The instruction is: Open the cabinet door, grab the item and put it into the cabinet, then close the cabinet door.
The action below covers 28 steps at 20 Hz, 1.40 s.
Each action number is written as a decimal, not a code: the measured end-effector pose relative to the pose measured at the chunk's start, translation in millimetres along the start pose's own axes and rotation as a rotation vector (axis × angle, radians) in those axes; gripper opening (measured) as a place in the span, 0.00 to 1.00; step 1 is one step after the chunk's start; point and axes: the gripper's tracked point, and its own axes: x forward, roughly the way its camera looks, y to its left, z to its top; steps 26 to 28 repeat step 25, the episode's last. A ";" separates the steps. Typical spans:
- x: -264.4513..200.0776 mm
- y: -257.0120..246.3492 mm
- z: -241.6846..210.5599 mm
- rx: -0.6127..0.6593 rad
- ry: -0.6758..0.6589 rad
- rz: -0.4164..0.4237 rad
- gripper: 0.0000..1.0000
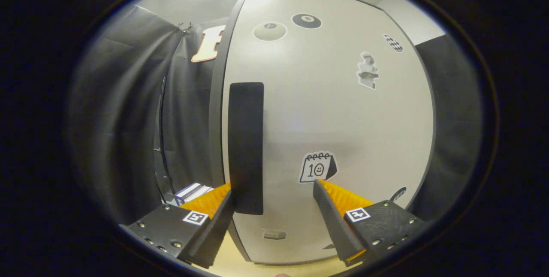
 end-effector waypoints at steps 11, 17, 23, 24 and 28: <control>-63.7 -5.8 0.7 0.021 0.052 0.025 1.00; -155.2 -34.1 23.9 0.016 0.017 -0.038 1.00; -237.4 -65.3 34.5 0.003 -0.007 -0.115 1.00; -247.5 -70.2 36.0 0.000 -0.004 -0.125 1.00; -256.1 -73.1 38.5 0.002 -0.006 -0.132 1.00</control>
